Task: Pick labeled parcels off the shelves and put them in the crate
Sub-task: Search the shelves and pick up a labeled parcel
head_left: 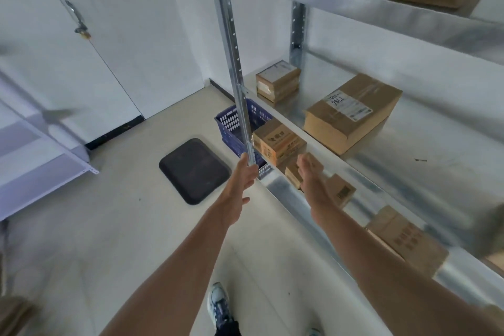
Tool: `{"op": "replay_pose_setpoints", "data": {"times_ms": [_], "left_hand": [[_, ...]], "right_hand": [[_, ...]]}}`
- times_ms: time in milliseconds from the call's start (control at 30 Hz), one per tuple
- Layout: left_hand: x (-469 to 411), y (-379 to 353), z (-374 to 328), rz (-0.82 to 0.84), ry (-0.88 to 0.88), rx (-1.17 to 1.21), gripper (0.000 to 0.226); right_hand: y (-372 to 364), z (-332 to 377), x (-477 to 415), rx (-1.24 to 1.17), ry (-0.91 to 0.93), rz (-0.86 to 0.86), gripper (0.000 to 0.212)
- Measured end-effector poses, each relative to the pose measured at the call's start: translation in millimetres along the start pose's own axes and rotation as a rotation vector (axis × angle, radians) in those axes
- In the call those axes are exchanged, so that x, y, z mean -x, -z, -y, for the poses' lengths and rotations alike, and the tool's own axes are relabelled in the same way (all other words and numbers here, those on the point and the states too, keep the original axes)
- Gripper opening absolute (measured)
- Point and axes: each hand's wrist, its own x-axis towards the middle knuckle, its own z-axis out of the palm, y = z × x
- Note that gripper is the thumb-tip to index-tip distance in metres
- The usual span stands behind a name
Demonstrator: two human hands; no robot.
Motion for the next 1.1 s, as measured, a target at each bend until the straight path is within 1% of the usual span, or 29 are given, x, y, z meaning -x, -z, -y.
{"op": "replay_pose_setpoints", "data": {"times_ms": [133,233,267,400,533,600,700,733,800,833,867,1000,1033,1100], "left_hand": [[-62.5,38.7,-18.5,0.063,-0.010,-0.039,0.084],[-110.5,72.5,-35.3,0.134,0.016,-0.085,0.084],[-125.0,82.8,-42.0,0.154,0.032,-0.108,0.083],[-175.0,120.0,-63.1,0.216,0.108,-0.204,0.081],[-219.1,135.9,-82.7,0.279,0.119,-0.276,0.081],[-239.9,138.5,-88.9,0.322,0.117,-0.310,0.083],[-273.8,139.6,-94.6,0.360,0.116,-0.329,0.084],[-285.5,138.6,-96.5,0.359,0.122,-0.342,0.082],[-309.9,134.2,-97.2,0.354,0.139,-0.365,0.069],[-322.7,130.3,-97.6,0.355,0.144,-0.385,0.063],[-335.5,126.4,-98.0,0.354,0.149,-0.407,0.062],[-378.2,115.5,-92.6,0.338,0.166,-0.452,0.069],[-388.3,113.0,-91.8,0.329,0.161,-0.467,0.067],[-406.4,109.5,-89.6,0.313,0.148,-0.502,0.062]], "right_hand": [[-37.8,2.3,-45.2,0.011,-0.058,-0.033,0.070],[-73.1,10.2,-75.8,-0.043,-0.091,-0.125,0.075],[-84.9,17.8,-82.1,-0.062,-0.103,-0.158,0.073],[-124.0,32.1,-109.3,-0.118,-0.169,-0.229,0.052],[-147.3,38.8,-137.7,-0.209,-0.198,-0.311,0.035],[-151.8,34.6,-153.5,-0.235,-0.228,-0.380,0.032],[-155.4,27.4,-176.7,-0.240,-0.243,-0.415,0.030],[-155.4,23.8,-184.5,-0.245,-0.246,-0.421,0.029],[-153.4,15.5,-199.4,-0.264,-0.274,-0.433,0.026],[-151.6,10.5,-208.1,-0.275,-0.282,-0.436,0.029],[-149.3,5.7,-218.2,-0.274,-0.287,-0.431,0.032],[-144.2,-15.9,-255.7,-0.272,-0.368,-0.445,0.035],[-143.7,-21.7,-264.0,-0.273,-0.389,-0.457,0.039],[-144.2,-34.7,-279.7,-0.275,-0.445,-0.474,0.060]]}}
